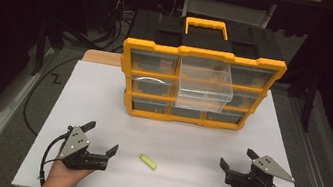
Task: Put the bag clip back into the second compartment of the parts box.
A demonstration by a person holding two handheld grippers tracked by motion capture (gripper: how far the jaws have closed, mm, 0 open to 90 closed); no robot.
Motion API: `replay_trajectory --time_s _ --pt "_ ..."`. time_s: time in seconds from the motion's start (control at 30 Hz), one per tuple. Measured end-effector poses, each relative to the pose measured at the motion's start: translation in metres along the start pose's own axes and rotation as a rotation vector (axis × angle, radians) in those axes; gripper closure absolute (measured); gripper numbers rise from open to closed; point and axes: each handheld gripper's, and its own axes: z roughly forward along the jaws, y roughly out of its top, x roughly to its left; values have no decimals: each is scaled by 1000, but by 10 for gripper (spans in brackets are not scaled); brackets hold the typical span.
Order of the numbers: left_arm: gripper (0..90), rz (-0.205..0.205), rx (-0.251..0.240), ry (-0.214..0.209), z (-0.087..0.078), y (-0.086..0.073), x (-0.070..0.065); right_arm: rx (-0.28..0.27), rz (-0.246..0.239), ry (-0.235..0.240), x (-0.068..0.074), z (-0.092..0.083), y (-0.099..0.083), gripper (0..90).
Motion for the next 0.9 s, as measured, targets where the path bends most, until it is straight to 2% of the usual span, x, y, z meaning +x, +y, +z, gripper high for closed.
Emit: replay_trajectory --time_s 0.27,0.33,0.5,0.57,0.6,0.8,0.9 --pt "9 9 22 -9 5 -1 -2 15 6 -4 -3 3 -2 1" --pt "9 -16 29 -30 5 -1 -1 7 -1 -5 -2 2 -1 0" --pt "4 -34 12 -43 5 0 0 11 -8 -9 0 5 -1 1" --pt "4 -50 1 -56 5 1 2 17 -13 -1 0 6 -1 0" --pt "4 -58 12 -69 5 1 4 19 -19 0 1 7 -1 0" --pt "6 -31 17 -58 6 0 3 21 -24 18 5 10 1 0" --pt "6 -35 28 -64 8 0 4 11 -35 32 13 10 4 0"
